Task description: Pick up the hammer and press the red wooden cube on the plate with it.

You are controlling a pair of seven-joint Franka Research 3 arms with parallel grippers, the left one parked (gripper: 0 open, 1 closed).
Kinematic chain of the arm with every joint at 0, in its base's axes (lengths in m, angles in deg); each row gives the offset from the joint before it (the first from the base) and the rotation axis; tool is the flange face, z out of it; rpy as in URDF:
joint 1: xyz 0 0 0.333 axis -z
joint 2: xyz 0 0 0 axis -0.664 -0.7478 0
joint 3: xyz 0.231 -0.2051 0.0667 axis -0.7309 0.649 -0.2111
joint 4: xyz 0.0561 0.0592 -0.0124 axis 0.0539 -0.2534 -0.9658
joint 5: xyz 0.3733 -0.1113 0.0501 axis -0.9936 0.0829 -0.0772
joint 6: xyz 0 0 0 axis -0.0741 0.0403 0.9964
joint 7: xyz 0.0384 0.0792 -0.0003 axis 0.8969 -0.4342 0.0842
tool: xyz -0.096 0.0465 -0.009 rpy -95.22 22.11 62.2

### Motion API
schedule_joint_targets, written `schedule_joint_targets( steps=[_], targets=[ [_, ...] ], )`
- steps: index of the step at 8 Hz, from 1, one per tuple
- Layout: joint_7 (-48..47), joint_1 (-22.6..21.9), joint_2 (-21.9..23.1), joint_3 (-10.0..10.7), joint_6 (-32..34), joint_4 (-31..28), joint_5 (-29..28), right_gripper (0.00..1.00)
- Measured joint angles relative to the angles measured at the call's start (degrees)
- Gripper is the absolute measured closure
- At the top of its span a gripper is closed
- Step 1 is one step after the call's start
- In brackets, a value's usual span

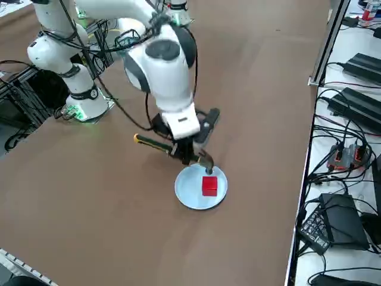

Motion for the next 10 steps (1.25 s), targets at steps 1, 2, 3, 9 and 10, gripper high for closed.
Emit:
schedule_joint_targets(
  steps=[1, 2, 3, 9, 10],
  targets=[
    [0.4, -0.1, -2.3, -0.2, -0.6, 0.1, -1.2, 0.79],
    [0.4, -0.2, -3.4, -0.3, -1.1, 0.4, -1.5, 0.79],
    [0.4, -0.4, -3.3, -0.3, -1.1, 1.1, -1.5, 0.79],
    [0.7, -0.2, -1.1, -0.2, -1.3, 1.4, 2.7, 0.79],
    [0.7, 0.3, -2.8, -0.2, -2.7, 1.2, 2.7, 0.79]
  ],
)
